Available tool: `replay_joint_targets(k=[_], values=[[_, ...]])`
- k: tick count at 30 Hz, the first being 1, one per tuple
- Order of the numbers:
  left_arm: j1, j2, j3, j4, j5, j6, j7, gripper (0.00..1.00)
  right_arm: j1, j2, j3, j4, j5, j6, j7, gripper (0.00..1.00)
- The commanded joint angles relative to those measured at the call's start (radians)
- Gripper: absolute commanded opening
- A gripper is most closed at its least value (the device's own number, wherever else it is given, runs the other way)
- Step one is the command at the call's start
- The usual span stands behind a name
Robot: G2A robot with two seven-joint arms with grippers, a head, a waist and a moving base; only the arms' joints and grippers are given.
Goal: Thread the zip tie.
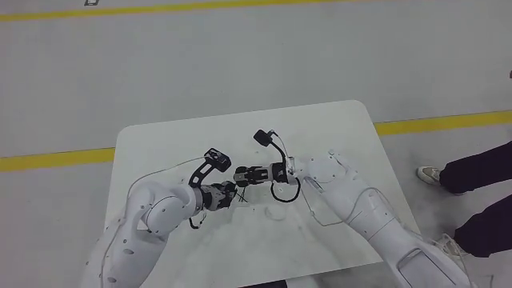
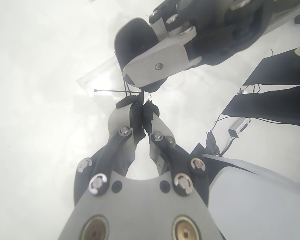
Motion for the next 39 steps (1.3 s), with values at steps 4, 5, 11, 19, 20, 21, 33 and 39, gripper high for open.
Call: replay_joint_targets(k=[4, 5, 11, 19, 20, 21, 33, 39], values=[[-0.003, 0.006, 0.008, 0.000, 0.003, 0.008, 0.010, 0.00, 0.001, 0.000, -0.001, 0.006, -0.001, -0.002, 0.000, 0.00], [-0.003, 0.007, 0.009, 0.000, 0.002, 0.009, 0.012, 0.00, 0.001, 0.001, -0.001, 0.006, -0.001, -0.003, 0.000, 0.00], [-0.004, 0.014, 0.014, -0.003, -0.001, 0.016, 0.020, 0.02, -0.005, 0.002, 0.001, 0.005, -0.004, -0.009, -0.006, 0.00], [0.002, 0.023, 0.008, -0.017, -0.034, 0.033, 0.034, 1.00, -0.025, 0.006, 0.019, -0.004, 0.015, -0.022, -0.038, 0.00], [0.007, 0.025, -0.002, -0.017, -0.070, 0.031, 0.042, 1.00, -0.031, 0.008, 0.026, -0.010, 0.017, -0.022, -0.047, 0.00], [0.009, 0.026, -0.011, -0.014, -0.095, 0.027, 0.046, 1.00, -0.036, 0.009, 0.030, -0.015, 0.017, -0.022, -0.052, 0.00], [0.059, 0.046, -0.148, 0.074, -0.594, -0.112, 0.113, 1.00, -0.137, 0.020, 0.133, -0.131, 0.079, -0.022, -0.164, 0.00], [0.056, 0.047, -0.152, 0.096, -0.639, -0.129, 0.112, 1.00, -0.156, 0.015, 0.148, -0.140, 0.121, -0.022, -0.162, 0.00]])
